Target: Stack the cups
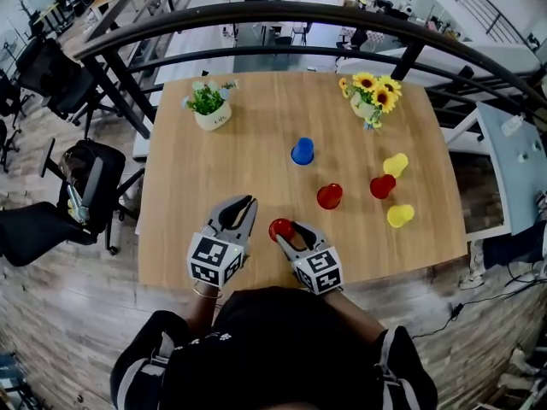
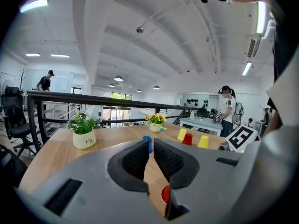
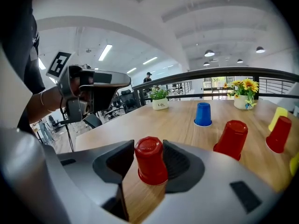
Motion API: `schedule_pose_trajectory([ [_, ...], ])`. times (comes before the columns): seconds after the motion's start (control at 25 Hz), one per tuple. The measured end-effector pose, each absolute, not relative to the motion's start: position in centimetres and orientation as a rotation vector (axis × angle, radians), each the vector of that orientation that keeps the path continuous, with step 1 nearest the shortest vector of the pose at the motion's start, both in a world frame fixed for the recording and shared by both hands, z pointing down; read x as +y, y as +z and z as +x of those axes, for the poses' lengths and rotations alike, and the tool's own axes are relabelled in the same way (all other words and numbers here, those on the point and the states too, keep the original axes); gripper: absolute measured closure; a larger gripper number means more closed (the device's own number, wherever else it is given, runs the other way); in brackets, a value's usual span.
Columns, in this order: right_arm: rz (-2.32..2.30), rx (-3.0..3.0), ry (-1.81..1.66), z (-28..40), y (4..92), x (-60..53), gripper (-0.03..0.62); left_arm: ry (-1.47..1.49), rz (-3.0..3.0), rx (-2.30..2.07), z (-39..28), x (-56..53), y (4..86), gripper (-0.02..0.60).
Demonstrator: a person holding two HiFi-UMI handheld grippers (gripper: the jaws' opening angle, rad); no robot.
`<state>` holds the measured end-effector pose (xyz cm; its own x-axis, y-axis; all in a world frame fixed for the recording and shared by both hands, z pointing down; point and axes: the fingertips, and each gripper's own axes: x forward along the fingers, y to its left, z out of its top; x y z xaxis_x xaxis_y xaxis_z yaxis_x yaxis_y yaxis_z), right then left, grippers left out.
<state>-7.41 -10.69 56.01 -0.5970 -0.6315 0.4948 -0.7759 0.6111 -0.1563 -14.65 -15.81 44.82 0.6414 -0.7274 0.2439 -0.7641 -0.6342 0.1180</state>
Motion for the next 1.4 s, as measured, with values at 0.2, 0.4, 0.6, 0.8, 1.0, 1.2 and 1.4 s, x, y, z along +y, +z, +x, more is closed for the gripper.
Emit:
schedule_pose_trajectory([
  [0.2,1.119,-2.472,0.501,-7.3,55.2,-10.6,0.341,0.254,2.648,-1.236,-14.9,-15.9,44.7,0.56],
  [0.4,1.17,-2.556,0.502,-5.9,52.1,-10.4,0.329,0.251,2.654,-1.239,-14.7,-15.9,44.5,0.56],
  [0.6,1.452,-2.479,0.446,0.0,50.2,-13.6,0.33,0.253,2.653,-1.255,-14.9,-15.6,44.2,0.56],
  [0.8,1.65,-2.336,0.419,5.4,50.7,-16.5,0.333,0.254,2.641,-1.292,-15.2,-15.3,43.9,0.56],
  [1.0,1.64,-2.288,0.441,6.7,52.2,-17.6,0.333,0.243,2.622,-1.339,-15.7,-15.2,43.6,0.56],
  [1.2,1.607,-2.246,0.462,6.8,54.0,-18.2,0.333,0.249,2.588,-1.37,-16.1,-14.5,43.8,0.56],
  [1.4,1.596,-2.225,0.452,7.0,54.9,-19.7,0.332,0.252,2.557,-1.41,-16.3,-14.0,43.7,0.56],
])
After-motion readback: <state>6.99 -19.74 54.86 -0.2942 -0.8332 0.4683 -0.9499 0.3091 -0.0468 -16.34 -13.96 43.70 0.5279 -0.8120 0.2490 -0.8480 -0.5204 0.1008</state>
